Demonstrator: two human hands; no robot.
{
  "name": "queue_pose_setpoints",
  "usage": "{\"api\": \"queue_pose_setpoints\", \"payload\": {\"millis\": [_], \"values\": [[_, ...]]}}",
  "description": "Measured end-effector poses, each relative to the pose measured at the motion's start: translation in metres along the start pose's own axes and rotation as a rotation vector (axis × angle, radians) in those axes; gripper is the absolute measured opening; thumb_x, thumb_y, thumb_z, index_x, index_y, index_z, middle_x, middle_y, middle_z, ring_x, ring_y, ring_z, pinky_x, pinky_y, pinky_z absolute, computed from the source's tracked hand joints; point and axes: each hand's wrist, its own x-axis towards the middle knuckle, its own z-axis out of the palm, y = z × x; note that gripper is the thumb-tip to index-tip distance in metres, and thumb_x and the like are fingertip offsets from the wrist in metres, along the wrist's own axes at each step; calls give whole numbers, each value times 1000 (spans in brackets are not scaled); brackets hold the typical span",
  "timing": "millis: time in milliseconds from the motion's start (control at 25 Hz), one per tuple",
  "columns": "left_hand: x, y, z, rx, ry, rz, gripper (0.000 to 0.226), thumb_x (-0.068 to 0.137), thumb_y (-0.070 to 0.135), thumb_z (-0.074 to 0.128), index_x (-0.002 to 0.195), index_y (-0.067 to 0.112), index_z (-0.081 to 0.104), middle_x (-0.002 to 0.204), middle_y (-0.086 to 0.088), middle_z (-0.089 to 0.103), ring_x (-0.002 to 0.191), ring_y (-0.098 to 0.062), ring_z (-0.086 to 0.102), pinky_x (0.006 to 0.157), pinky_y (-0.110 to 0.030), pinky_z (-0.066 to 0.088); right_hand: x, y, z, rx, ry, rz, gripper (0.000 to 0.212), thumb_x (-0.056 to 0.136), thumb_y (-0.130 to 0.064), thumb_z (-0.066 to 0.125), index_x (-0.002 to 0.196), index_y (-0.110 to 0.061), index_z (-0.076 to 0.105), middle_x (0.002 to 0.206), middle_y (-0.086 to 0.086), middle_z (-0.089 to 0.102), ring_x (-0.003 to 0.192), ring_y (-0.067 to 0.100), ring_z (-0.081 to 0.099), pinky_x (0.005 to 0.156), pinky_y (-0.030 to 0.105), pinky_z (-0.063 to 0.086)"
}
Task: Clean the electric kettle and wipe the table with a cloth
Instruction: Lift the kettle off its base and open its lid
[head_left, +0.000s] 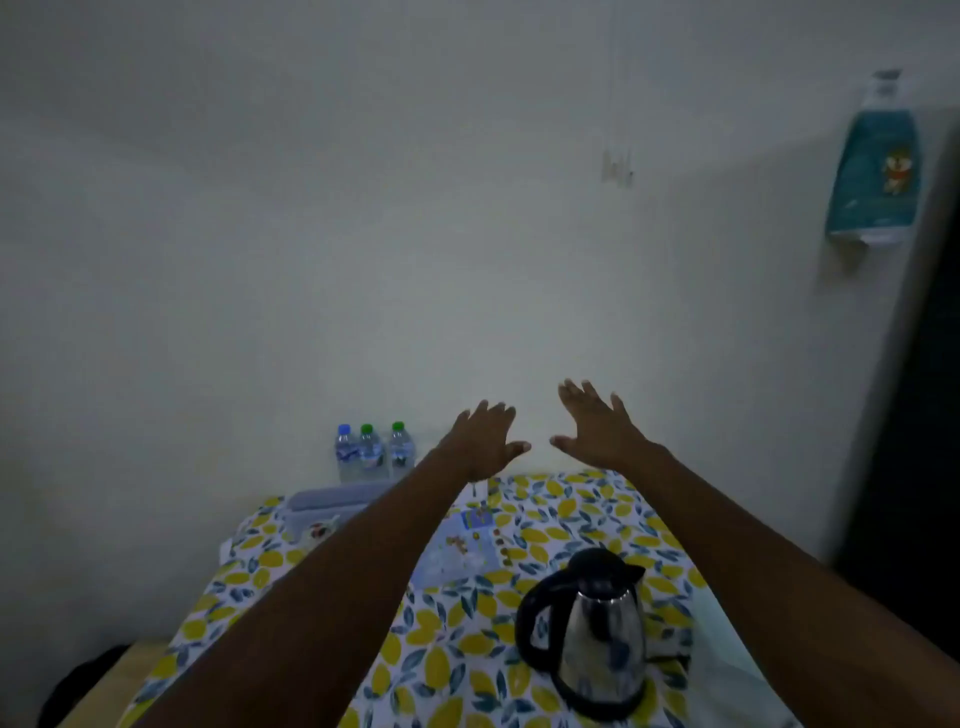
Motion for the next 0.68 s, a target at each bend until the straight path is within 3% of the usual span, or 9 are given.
{"api": "queue_pose_setpoints", "payload": {"millis": [320, 440, 520, 680], "values": [[-39, 23, 133, -191, -283, 58, 69, 100, 44, 41, 152, 10, 12, 162, -14, 9, 150, -32, 5, 122, -47, 12, -91, 50, 122, 12, -356, 62, 113, 77, -69, 58, 151, -17, -8, 161, 3, -15, 148, 24, -13, 118, 53, -2], [-45, 41, 167, -279, -396, 40, 63, 100, 43, 43, 148, 7, 23, 157, -18, 26, 144, -38, 23, 117, -50, 25, -106, 52, 159, 6, -424, 113, 106, 83, -57, 61, 151, -14, -7, 162, 7, -13, 148, 28, -10, 119, 52, 6], [-44, 51, 184, -375, -432, 10, 58, 100, 40, 44, 145, 7, 28, 147, -20, 39, 132, -39, 41, 108, -50, 38, -114, 53, 176, 46, -410, 161, 103, 84, -52, 63, 151, -14, -4, 162, 8, -9, 149, 29, -7, 118, 53, 14], [-41, 53, 201, -566, -392, -79, 49, 101, 28, 47, 143, 12, 29, 135, -19, 47, 113, -35, 54, 96, -51, 47, -132, 55, 193, 246, -236, 179, 99, 81, -43, 70, 152, -15, 6, 162, 8, 4, 148, 33, 6, 113, 53, 30]]}}
